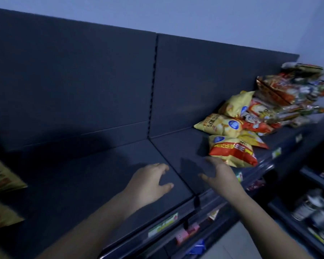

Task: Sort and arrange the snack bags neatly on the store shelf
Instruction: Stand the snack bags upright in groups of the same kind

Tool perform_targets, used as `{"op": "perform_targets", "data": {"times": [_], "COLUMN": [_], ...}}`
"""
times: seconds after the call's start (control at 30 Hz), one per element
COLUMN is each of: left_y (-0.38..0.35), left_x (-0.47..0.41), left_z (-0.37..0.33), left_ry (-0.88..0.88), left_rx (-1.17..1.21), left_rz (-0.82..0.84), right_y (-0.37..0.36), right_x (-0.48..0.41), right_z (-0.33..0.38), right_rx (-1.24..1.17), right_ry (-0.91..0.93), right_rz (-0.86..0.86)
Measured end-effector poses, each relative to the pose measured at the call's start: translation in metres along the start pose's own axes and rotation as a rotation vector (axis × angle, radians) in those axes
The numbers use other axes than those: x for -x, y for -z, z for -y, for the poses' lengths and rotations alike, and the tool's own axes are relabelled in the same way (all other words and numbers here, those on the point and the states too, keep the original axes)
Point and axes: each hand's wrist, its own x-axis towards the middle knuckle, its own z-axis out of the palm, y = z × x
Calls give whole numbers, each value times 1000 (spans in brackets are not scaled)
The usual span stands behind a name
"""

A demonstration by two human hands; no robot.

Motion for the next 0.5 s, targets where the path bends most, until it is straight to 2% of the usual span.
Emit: {"op": "perform_targets", "data": {"times": [0.17,0.27,0.37,0.43,0.5], "left_y": [-41,-75,-101,-109,-110], "left_x": [-103,-156,-190,-203,-210], "left_z": [-40,-56,-70,-70,-58], "left_ry": [30,138,216,231,284], "left_rx": [57,205,362,466,580], "left_rz": [89,198,204,129,58], "right_y": [38,58,64,58,48], "right_x": [-55,-92,-120,-127,-128], "right_z": [-81,-126,-156,-162,-157], "right_rx": [50,80,130,146,176], "right_ry": [-81,-121,-149,-131,-98], "right_rz": [-174,-184,-9,179,292]}}
